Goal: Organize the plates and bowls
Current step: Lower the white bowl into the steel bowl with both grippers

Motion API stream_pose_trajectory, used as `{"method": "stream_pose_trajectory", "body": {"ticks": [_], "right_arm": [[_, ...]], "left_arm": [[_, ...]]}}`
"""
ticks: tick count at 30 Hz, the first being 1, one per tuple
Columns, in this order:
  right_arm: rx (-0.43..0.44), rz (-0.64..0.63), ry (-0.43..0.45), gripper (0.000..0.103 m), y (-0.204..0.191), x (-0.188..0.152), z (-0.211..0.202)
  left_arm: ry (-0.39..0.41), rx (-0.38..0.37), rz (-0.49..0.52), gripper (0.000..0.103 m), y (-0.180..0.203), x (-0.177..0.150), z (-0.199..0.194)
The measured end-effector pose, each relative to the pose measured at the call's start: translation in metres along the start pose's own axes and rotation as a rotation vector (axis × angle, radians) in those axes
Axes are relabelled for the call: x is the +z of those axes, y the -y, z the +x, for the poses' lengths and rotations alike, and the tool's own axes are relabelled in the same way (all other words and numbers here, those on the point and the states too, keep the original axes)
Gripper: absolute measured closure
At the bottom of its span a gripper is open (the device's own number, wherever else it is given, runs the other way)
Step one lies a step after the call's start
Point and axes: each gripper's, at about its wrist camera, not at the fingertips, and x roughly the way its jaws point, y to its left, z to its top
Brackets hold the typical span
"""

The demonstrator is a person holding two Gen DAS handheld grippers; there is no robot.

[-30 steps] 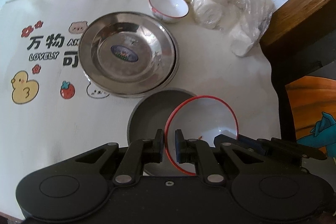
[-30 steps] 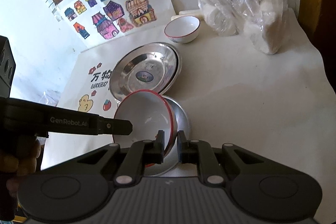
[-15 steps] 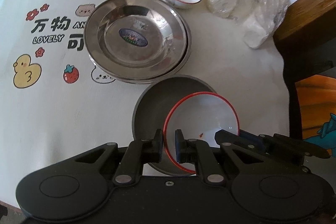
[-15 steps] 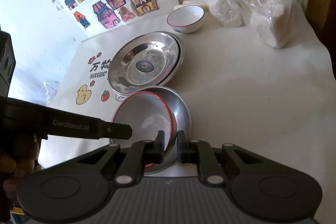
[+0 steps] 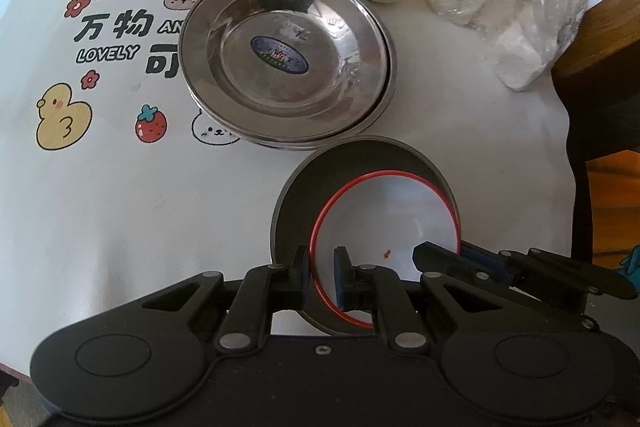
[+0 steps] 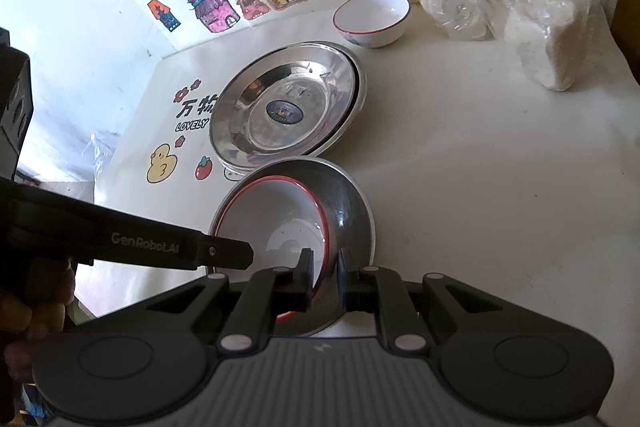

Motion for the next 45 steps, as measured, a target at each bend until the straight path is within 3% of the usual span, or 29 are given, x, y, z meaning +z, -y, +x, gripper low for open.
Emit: {"method": "stream_pose_trajectory", "body": {"ticks": [26, 34, 39, 45], "right_arm": [[0.017, -0.009, -0.071, 0.086, 0.005, 0.014, 0.021], [0.024, -0.010, -0.073, 0.082, 0.006, 0.018, 0.022], [0.026, -0.028, -0.074, 0.072, 0.004, 0.019, 0.022], [0.019, -0.038, -0.062, 0.069, 0.004, 0.021, 0.017]], "left_arm": [[-0.028, 0.028, -0.052, 0.089, -0.002, 0.011, 0.008], [-0.023, 0.007, -0.062, 0.088, -0.006, 0.013, 0.008], [-0.018, -0.005, -0.045, 0.082, -0.007, 0.014, 0.004], [-0.009, -0.018, -0.032, 0.077, -0.009, 0.016, -0.007]]}}
